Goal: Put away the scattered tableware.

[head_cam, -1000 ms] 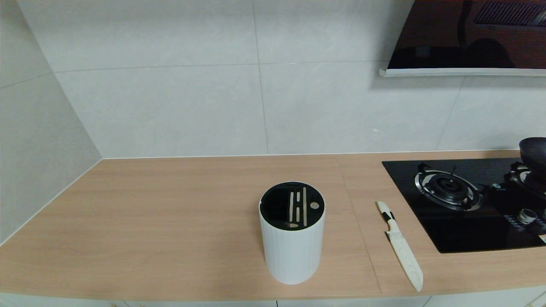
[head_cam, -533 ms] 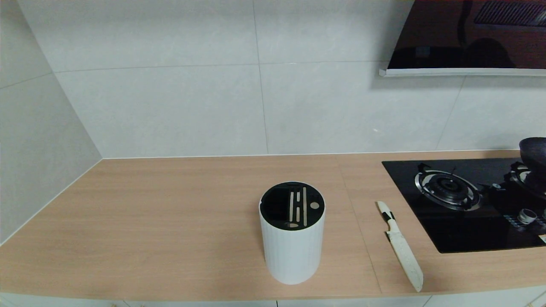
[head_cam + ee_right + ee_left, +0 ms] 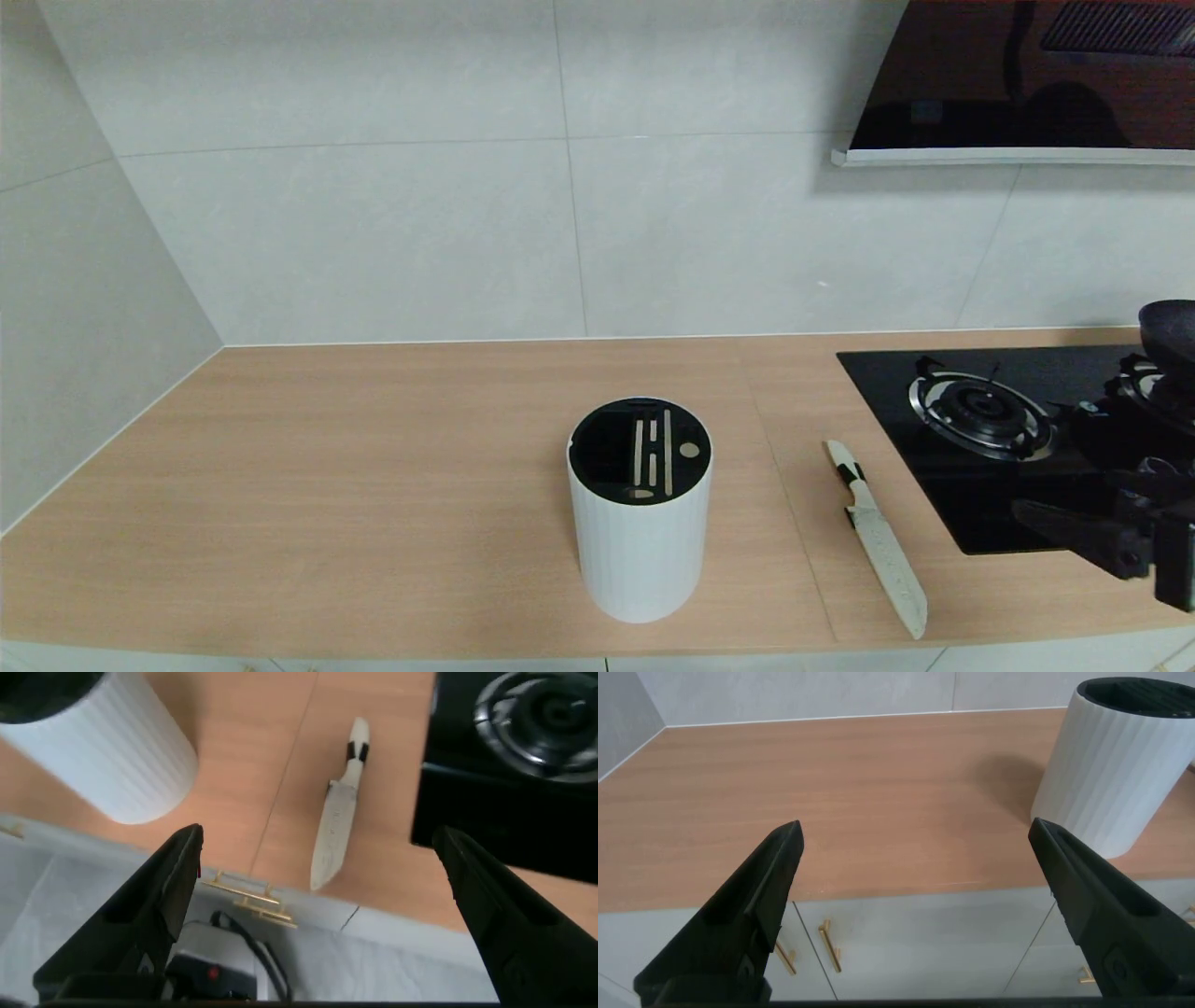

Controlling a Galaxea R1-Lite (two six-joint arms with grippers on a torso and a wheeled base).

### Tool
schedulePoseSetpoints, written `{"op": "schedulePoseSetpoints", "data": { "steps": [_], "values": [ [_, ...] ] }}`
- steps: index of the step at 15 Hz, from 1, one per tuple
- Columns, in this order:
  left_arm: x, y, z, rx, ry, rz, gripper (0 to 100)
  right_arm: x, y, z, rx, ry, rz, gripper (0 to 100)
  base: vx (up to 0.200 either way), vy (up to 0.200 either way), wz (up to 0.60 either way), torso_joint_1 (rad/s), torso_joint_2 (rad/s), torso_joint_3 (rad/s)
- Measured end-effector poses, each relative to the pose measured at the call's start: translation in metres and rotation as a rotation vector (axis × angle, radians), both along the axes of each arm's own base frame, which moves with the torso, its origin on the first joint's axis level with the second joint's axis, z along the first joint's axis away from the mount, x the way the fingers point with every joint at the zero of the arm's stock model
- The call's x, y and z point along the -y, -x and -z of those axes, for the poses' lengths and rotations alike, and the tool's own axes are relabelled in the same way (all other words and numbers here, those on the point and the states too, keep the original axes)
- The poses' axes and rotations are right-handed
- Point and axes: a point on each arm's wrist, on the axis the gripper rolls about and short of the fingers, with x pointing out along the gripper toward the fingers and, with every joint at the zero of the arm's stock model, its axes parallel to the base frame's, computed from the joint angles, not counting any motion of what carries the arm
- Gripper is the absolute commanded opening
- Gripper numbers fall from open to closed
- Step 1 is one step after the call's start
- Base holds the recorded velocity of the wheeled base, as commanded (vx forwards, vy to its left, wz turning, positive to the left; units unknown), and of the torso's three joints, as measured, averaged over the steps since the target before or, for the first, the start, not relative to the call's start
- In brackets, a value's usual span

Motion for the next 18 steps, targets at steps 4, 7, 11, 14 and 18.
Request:
{"op": "schedulePoseSetpoints", "data": {
  "steps": [4, 7, 11, 14, 18],
  "values": [
    [0.000, 0.000, 0.000, 0.000, -0.001, 0.001, 100, -0.021, -0.062, 0.016, -0.019, 0.030, -0.003, 100, 0.000, 0.000, 0.00, 0.000, 0.00, 0.000],
    [0.000, 0.000, 0.000, 0.000, 0.000, 0.000, 100, -0.034, -0.099, 0.044, -0.053, 0.077, 0.025, 100, 0.000, 0.000, 0.00, 0.000, 0.00, 0.000],
    [0.000, 0.000, 0.000, 0.000, 0.000, 0.000, 100, -0.045, -0.131, 0.087, -0.113, 0.120, 0.057, 100, 0.000, 0.000, 0.00, 0.000, 0.00, 0.000],
    [0.000, 0.000, 0.000, 0.000, 0.000, 0.000, 100, -0.048, -0.139, 0.110, -0.173, 0.138, 0.058, 100, 0.000, 0.000, 0.00, 0.000, 0.00, 0.000],
    [0.000, 0.000, 0.000, 0.000, 0.000, -0.001, 100, -0.050, -0.147, 0.131, -0.224, 0.143, 0.063, 100, 0.000, 0.000, 0.00, 0.000, 0.00, 0.000]
  ]
}}
